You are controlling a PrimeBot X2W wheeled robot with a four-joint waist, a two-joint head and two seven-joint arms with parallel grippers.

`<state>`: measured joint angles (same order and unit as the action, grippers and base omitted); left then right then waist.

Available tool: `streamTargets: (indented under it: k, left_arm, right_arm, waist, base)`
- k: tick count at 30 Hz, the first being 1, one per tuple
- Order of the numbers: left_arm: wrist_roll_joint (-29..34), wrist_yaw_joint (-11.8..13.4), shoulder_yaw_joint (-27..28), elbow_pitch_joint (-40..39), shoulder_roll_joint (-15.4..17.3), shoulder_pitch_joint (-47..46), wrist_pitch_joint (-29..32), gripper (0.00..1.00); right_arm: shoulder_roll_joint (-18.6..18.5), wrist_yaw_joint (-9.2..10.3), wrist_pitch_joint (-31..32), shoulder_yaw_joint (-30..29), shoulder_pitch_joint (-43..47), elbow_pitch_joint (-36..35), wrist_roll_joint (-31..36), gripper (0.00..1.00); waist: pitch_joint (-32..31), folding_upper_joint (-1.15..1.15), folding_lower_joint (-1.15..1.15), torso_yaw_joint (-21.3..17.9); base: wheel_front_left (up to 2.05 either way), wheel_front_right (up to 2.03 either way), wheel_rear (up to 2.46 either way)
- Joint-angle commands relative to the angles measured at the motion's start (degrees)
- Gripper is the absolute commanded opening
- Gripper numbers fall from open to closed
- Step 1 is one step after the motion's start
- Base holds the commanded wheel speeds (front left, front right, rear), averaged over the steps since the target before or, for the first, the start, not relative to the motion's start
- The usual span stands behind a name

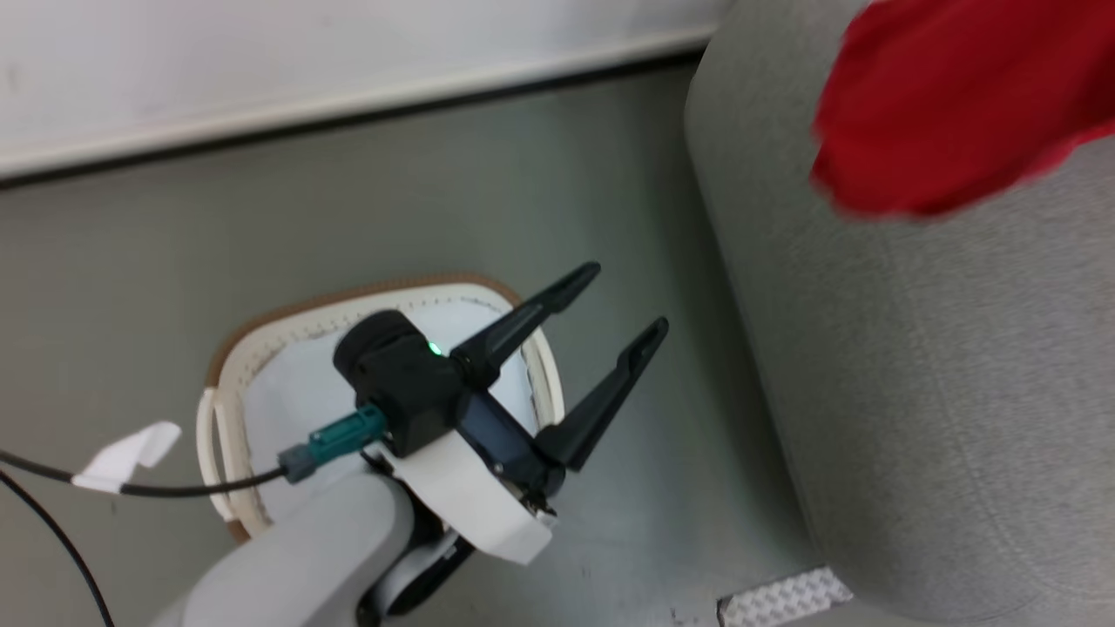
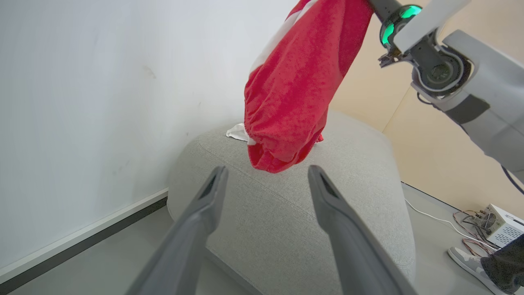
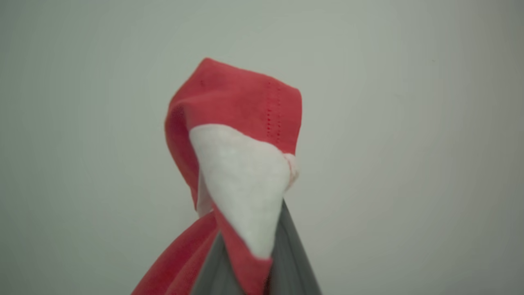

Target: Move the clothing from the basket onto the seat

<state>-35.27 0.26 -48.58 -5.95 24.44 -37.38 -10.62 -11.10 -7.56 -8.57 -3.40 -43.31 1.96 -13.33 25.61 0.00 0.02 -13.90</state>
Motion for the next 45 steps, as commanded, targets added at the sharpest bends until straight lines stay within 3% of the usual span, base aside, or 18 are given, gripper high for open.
streamTargets:
  k: [1, 9, 12, 15, 22, 30, 31, 32, 33, 39, 45]
  left_arm:
    - [1.18, -0.35, 0.66, -0.61, 0.81, -1.72, 0.17, 1.0]
    - [0.09, -0.47, 3.29, -1.79, 2.14, -3.68, -1.06, 1.0]
    - [-0.12, -0.2, 3.92, -2.45, 3.06, -2.8, -1.43, 1.0]
    - [-0.04, 0.13, 4.44, -3.34, 4.23, -2.41, -1.29, 1.0]
    - [0.91, 1.15, 4.72, -4.96, 6.51, -1.71, -0.19, 1.0]
    - [1.17, 2.57, 4.48, -5.75, 7.88, -0.08, 0.42, 1.0]
    - [1.25, 2.72, 4.41, -5.78, 7.96, 0.04, 0.54, 1.0]
    - [1.28, 2.71, 4.39, -5.8, 7.92, 0.08, 0.59, 1.0]
    - [1.17, 2.95, 4.36, -5.78, 7.74, 0.16, 0.55, 1.0]
    - [-0.02, 3.27, 4.23, -4.46, 6.74, 1.35, -0.44, 1.0]
    - [-2.13, 4.31, 4.94, -1.44, 5.81, 4.63, -2.25, 1.0]
  right_arm:
    - [-1.55, 0.14, 2.05, -2.58, -4.82, 0.65, 0.84, 0.0]
    - [-10.45, 0.14, 13.35, -17.75, -25.86, 7.13, 8.25, 0.0]
    - [-13.26, 0.15, 16.59, -21.63, -28.91, 8.47, 12.36, 0.0]
    - [-13.81, 0.15, 18.88, -25.36, -28.53, 9.92, 16.02, 0.0]
    - [-6.79, 0.15, 20.47, -34.09, -19.67, 14.68, 23.43, 0.0]
    - [2.24, 0.15, 13.59, -42.34, -14.79, 20.31, 27.43, 0.0]
    - [3.39, 0.15, 12.02, -43.49, -15.14, 20.32, 27.25, 0.25]
    - [4.19, 0.15, 10.9, -43.73, -14.87, 20.78, 27.74, 0.65]
    - [4.93, 0.15, 10.25, -43.91, -14.13, 21.52, 28.42, 1.0]
    - [7.06, 0.15, 4.43, -44.75, -10.63, 22.69, 28.79, 1.0]
    - [7.98, 0.15, -0.58, -41.42, -3.61, 23.63, 26.77, 1.0]
  waist:
    - [8.26, 0.0, -0.02, 2.93]
    - [14.82, 0.0, -0.02, 5.44]
    - [16.52, 0.0, -0.02, 5.7]
    - [18.52, 0.0, -0.02, 5.63]
    - [21.87, 0.0, -0.02, 4.54]
    - [21.5, 0.0, -0.02, 3.25]
    - [21.22, 0.0, -0.02, 3.05]
    - [20.88, 0.0, -0.02, 2.88]
    - [20.45, 0.0, -0.02, 2.72]
    - [15.79, 0.0, -0.02, 2.2]
    - [8.53, 0.0, -0.02, 1.56]
  base:
    - [0.0, 0.0, 0.0]
    - [0.0, 0.0, 0.0]
    - [0.0, 0.0, 0.0]
    - [0.0, 0.0, 0.0]
    - [0.0, 0.0, 0.0]
    - [0.0, 0.0, 0.0]
    - [0.0, 0.0, 0.0]
    - [0.0, 0.0, 0.0]
    - [0.0, 0.0, 0.0]
    - [0.0, 0.0, 0.0]
    - [0.0, 0.0, 0.0]
